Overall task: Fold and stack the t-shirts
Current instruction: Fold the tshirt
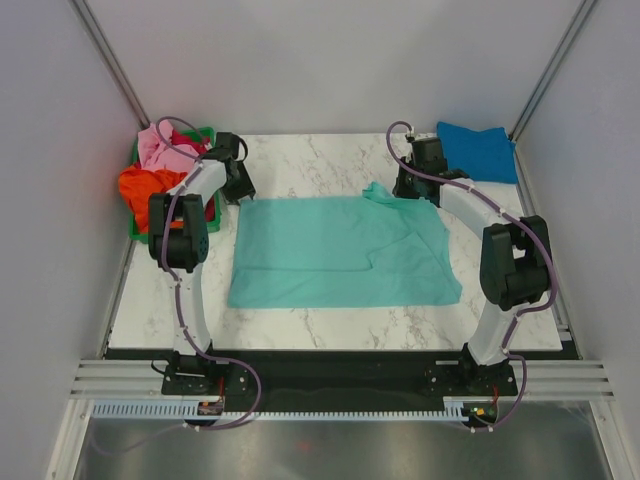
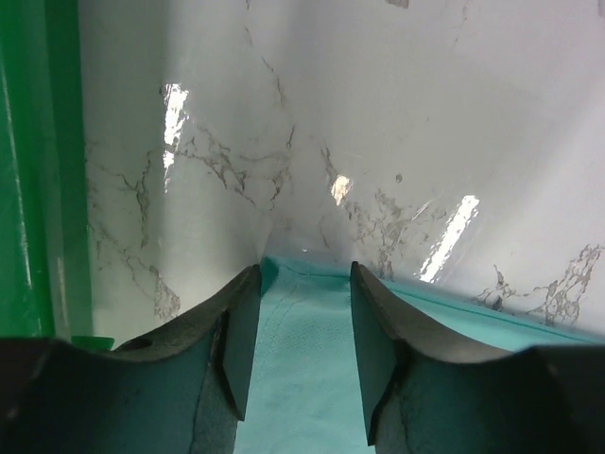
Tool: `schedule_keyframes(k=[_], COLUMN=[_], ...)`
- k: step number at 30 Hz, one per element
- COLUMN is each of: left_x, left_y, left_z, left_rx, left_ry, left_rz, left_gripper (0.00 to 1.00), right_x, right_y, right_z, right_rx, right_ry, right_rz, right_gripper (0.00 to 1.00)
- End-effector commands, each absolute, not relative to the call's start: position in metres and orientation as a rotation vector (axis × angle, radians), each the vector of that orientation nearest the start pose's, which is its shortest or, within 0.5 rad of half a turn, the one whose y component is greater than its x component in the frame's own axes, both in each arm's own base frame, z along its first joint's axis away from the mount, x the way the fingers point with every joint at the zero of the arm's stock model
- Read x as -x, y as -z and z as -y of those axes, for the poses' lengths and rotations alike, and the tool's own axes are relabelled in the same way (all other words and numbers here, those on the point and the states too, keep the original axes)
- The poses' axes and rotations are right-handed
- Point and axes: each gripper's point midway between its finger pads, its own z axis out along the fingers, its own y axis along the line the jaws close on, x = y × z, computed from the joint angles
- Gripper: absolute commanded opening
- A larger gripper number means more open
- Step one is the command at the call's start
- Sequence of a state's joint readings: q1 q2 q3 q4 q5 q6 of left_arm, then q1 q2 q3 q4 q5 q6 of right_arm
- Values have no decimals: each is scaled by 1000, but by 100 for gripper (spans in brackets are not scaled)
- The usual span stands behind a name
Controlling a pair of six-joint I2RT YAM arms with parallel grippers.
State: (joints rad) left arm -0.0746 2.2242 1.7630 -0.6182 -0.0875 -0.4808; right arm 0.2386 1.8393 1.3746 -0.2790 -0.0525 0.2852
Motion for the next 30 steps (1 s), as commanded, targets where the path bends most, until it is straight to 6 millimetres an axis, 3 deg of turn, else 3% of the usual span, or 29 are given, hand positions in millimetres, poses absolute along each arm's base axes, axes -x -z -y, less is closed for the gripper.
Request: schedule_keyframes(k=[1, 5, 9, 12, 18, 19, 20, 25, 26, 27, 30], left_x=[-518, -518, -518, -519, -499, -497, -492, -465, -462, -453, -447], left_y=[-27, -24, -27, -35, -55, -67, -68, -66, -74, -68, -76], left_z=[39, 40, 40, 40, 42, 42, 42, 43, 43, 42, 45], left_rx=[546, 545, 541, 532, 519, 536, 546, 564, 566, 568, 568], left_ry=[39, 44, 43, 44, 28, 35, 36, 17, 18, 16, 45], left_rz=[-2572, -2580, -2574, -2560, -2550, -2523, -2525, -2534, -2515, -2531, -2501], left_gripper=[49, 36, 13, 2, 2, 2, 2, 2, 2, 2, 2], right_x=[-477, -477, -478, -479, -471, -466, -463, -438, -435, -431, -413], right_y=[-133, -130, -126, -129, -148, -146, -153, -151, -152, -162, -162], right_z=[-142, -143, -144, -144, -142, -140, -139, -127, -124, -123, -118], right_rx=[-18, -19, -16, -9, -17, -23, -25, -39, -42, -44, -58], right_ry=[-359, -365, -367, -368, -374, -373, -374, -336, -328, -326, -331], right_rz=[-2270, -2271, -2274, -2267, -2230, -2236, -2219, -2221, -2219, -2193, -2192], right_gripper=[0, 0, 0, 0, 0, 0, 0, 0, 0, 0, 0])
